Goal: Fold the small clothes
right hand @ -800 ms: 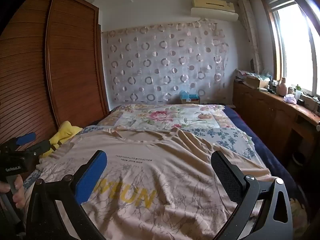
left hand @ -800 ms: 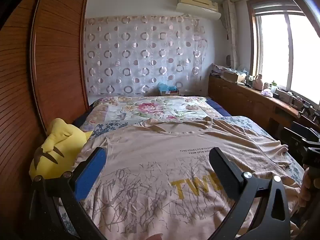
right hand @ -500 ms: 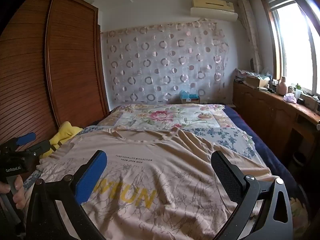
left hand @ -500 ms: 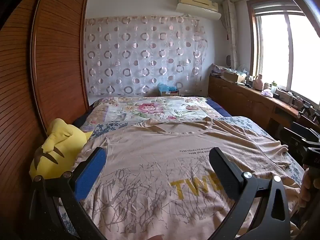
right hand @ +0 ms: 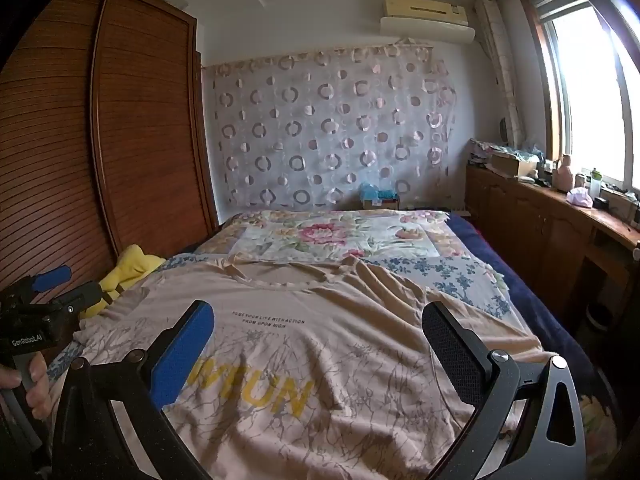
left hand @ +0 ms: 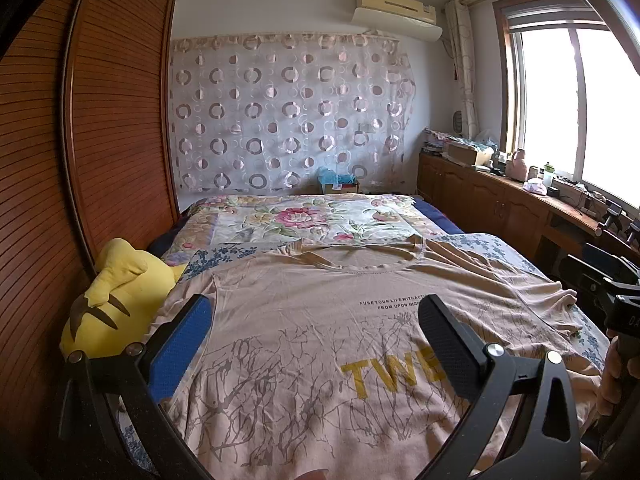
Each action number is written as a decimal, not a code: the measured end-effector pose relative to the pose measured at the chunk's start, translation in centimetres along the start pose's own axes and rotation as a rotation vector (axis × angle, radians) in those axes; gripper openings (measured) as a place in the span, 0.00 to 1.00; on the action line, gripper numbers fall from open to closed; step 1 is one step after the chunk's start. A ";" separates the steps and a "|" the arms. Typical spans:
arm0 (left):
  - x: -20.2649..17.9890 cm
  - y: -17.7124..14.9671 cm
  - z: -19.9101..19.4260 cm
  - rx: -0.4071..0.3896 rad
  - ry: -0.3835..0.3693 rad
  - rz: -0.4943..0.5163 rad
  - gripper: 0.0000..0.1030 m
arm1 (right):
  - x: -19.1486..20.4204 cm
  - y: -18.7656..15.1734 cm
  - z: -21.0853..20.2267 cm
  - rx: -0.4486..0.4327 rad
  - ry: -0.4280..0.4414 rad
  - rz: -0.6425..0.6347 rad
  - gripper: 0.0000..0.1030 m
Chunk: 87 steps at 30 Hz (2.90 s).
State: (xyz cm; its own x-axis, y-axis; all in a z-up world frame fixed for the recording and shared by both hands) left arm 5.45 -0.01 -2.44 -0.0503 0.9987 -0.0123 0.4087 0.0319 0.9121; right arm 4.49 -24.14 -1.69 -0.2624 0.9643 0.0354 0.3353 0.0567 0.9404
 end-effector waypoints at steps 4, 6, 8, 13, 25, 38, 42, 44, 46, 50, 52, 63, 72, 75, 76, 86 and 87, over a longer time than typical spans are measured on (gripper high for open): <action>0.0 0.0 0.0 -0.002 -0.001 0.001 1.00 | 0.0 0.0 0.1 0.000 0.000 0.002 1.00; 0.0 0.0 0.0 -0.002 0.000 0.002 1.00 | -0.1 0.1 0.0 -0.001 0.000 0.003 1.00; 0.0 0.0 0.0 -0.002 0.000 0.001 1.00 | 0.0 0.1 0.0 -0.001 0.000 0.002 1.00; 0.0 0.0 0.0 -0.004 0.002 0.002 1.00 | -0.1 0.1 0.0 -0.001 0.001 0.003 1.00; 0.0 0.0 0.0 -0.005 0.001 0.002 1.00 | 0.0 0.1 0.0 0.002 -0.001 0.003 1.00; 0.0 0.0 0.0 -0.008 0.000 0.001 1.00 | 0.2 0.1 0.1 -0.008 -0.003 0.001 1.00; 0.0 0.1 0.0 -0.009 0.000 0.002 1.00 | 0.1 0.1 0.0 -0.011 -0.003 0.001 1.00; 0.0 0.0 0.0 -0.009 0.000 0.002 1.00 | 0.1 0.1 0.0 -0.011 -0.002 0.002 1.00; 0.0 0.0 0.0 -0.010 0.000 0.002 1.00 | 0.1 0.1 0.0 -0.012 -0.002 0.001 1.00; 0.0 0.1 0.0 -0.011 0.001 0.002 1.00 | 0.1 0.1 0.0 -0.012 -0.002 0.001 1.00; 0.0 0.1 0.0 -0.011 0.000 0.002 1.00 | 0.1 0.1 0.0 -0.012 -0.002 0.000 1.00; 0.0 0.1 -0.1 -0.013 0.000 0.002 1.00 | 0.2 0.1 0.1 -0.013 -0.001 0.000 1.00; 0.0 0.1 0.0 -0.014 -0.001 0.002 1.00 | 0.2 0.1 0.1 -0.013 -0.001 0.000 1.00; 0.1 -0.1 0.2 -0.002 -0.002 0.003 1.00 | 0.3 0.1 0.2 -0.013 0.002 0.001 1.00; -0.1 1.0 0.3 0.004 -0.002 0.003 1.00 | 0.3 0.0 0.4 -0.009 0.005 0.000 1.00; 2.4 -0.4 1.3 0.093 0.007 0.028 1.00 | 2.0 -1.5 2.7 0.071 0.102 -0.033 1.00; 3.1 -0.4 1.5 0.102 0.011 0.027 1.00 | 2.3 -1.6 2.9 0.077 0.111 -0.039 1.00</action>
State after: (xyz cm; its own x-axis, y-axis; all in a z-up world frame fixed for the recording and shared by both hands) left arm 6.50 3.10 -3.47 -0.0479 0.9987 0.0172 0.5009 0.0091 0.8654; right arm 5.98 -21.31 -4.04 -0.3736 0.9267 0.0407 0.3904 0.1173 0.9131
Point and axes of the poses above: each gripper's, at about its wrist camera, not at the fingertips, and z roughly the way its jaws point, x to its left, y to its top, the point moved 6 cm from there along z, roughly the way its jaws point, and after that the axes turned 2 degrees about y, right-handed, at the moved point
